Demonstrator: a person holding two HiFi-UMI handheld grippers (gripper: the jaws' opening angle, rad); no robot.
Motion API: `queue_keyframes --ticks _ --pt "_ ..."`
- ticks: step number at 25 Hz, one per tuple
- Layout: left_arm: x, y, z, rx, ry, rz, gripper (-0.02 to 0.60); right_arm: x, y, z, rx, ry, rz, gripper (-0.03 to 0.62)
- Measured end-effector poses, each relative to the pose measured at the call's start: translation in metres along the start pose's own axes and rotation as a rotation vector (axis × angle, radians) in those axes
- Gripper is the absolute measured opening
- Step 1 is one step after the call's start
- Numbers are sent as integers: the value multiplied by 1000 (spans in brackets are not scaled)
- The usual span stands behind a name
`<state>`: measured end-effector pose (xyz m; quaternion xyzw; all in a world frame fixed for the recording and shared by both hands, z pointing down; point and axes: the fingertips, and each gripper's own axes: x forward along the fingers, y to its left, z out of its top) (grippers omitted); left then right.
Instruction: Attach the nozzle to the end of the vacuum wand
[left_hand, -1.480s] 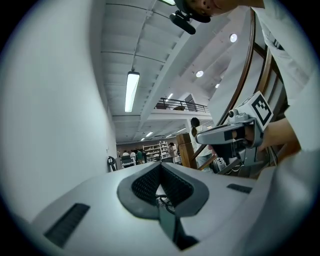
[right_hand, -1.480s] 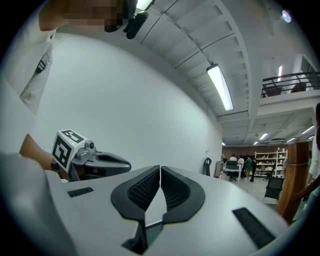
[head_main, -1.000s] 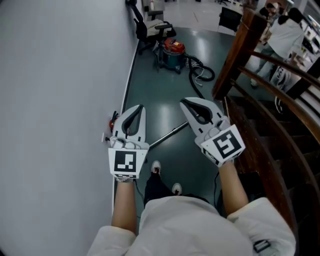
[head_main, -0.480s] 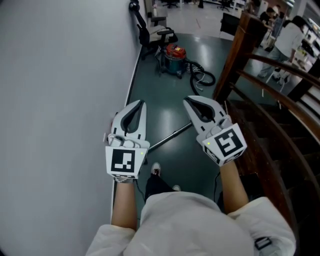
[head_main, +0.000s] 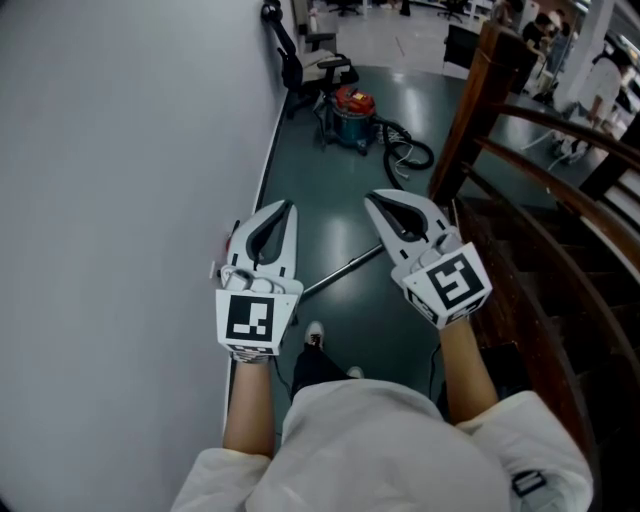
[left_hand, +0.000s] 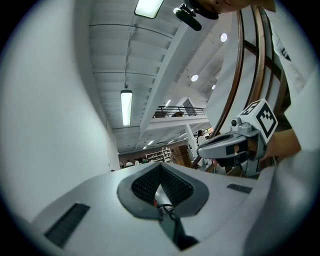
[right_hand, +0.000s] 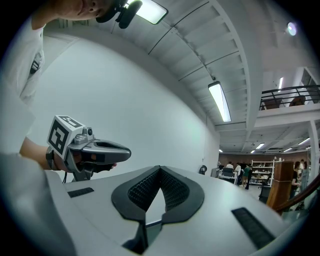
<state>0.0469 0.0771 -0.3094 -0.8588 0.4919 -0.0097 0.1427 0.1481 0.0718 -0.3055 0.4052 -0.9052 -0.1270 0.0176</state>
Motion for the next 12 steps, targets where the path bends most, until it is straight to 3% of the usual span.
queue_keyframes --ticks 12 --pt "0 -3 1 -8 7 2 0 -3 -1 0 -11 1 10 26"
